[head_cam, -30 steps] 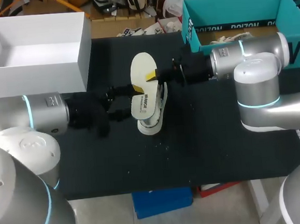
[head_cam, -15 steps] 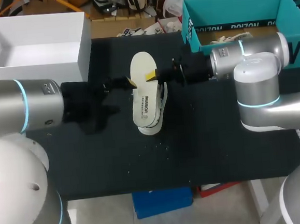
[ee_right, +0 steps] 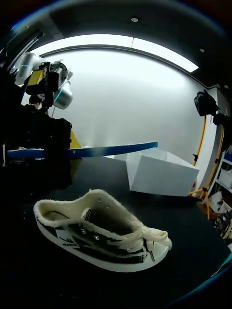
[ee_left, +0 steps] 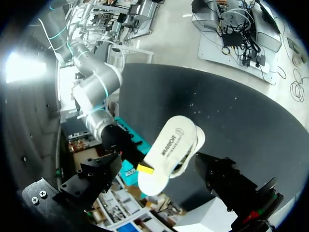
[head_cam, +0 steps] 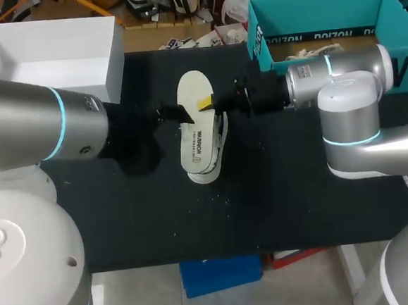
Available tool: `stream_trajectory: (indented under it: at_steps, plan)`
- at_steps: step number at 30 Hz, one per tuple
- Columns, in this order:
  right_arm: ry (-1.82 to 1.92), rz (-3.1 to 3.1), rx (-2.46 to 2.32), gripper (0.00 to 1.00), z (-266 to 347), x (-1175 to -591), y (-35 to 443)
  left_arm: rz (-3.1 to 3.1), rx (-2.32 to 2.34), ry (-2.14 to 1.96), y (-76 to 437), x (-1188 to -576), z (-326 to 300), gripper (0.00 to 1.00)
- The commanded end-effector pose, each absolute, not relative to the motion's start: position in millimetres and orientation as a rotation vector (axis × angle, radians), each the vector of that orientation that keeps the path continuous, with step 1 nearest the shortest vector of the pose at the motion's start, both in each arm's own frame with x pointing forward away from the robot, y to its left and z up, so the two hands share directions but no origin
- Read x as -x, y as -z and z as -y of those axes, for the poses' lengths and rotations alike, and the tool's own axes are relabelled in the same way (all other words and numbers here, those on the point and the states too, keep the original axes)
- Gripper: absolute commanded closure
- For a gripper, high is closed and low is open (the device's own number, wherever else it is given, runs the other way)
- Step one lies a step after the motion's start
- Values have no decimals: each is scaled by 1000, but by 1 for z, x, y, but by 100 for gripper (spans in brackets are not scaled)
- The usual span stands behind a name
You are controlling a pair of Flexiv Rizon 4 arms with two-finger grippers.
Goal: Take the shoe out of the shoebox, open the shoe tongue, remove and reinsert the insole, then place the shoe into the shoebox
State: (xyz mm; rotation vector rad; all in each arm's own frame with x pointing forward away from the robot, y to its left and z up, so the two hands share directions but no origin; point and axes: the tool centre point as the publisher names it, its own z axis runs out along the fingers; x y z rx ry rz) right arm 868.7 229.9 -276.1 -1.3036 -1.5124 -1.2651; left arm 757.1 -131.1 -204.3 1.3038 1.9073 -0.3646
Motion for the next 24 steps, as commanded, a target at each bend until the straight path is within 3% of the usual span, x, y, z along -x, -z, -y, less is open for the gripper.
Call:
stream_trajectory:
  at_steps: [1,10,24]
  plan:
    - [1265,1513,1307,100,-231,-869,276,-2113,-1471,164,199,-761,141,0]
    - [1265,1513,1307,100,-231,-869,276,-1977,-1815,8,188,-762,152,0]
    - [1265,1513,1307,100,-231,-869,276,-1983,-1830,-70,185,-761,152,0]
